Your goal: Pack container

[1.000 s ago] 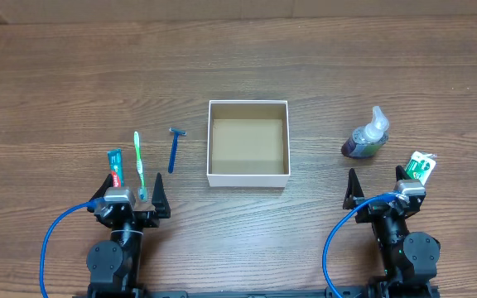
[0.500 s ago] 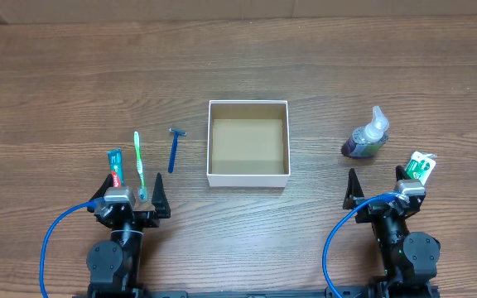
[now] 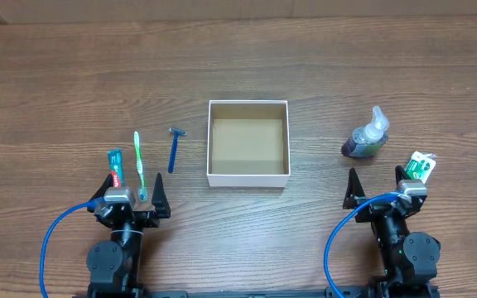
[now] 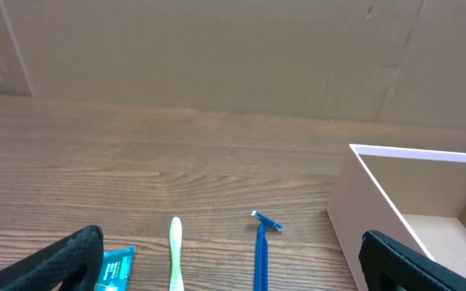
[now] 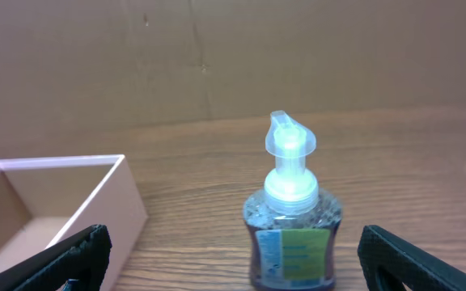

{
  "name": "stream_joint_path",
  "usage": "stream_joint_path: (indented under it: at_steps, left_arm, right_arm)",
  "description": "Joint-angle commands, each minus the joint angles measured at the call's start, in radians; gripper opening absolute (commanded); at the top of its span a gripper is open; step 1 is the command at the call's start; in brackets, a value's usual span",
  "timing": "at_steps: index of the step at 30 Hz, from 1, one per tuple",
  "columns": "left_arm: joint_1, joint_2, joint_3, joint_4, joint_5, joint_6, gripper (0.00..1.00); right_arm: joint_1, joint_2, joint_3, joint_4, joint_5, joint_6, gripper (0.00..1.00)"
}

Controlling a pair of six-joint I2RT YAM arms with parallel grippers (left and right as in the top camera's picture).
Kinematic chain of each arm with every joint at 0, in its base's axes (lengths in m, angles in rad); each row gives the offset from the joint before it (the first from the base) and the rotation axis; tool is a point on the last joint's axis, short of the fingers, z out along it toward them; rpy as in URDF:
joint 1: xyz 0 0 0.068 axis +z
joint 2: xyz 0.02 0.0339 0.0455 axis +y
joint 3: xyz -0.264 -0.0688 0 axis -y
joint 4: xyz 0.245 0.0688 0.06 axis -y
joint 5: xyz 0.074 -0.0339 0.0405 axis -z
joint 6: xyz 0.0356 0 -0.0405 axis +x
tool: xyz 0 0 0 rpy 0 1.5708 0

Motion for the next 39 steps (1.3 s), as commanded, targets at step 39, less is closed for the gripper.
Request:
stream_joint_path:
  at_steps: [39]
  left_arm:
    - [0.005,1.136,1.443,-1.295,0.049,-0.114,1.0]
  right_arm:
    - [-0.09,1.503,1.714,-1.279,0.037,0.035,1.0]
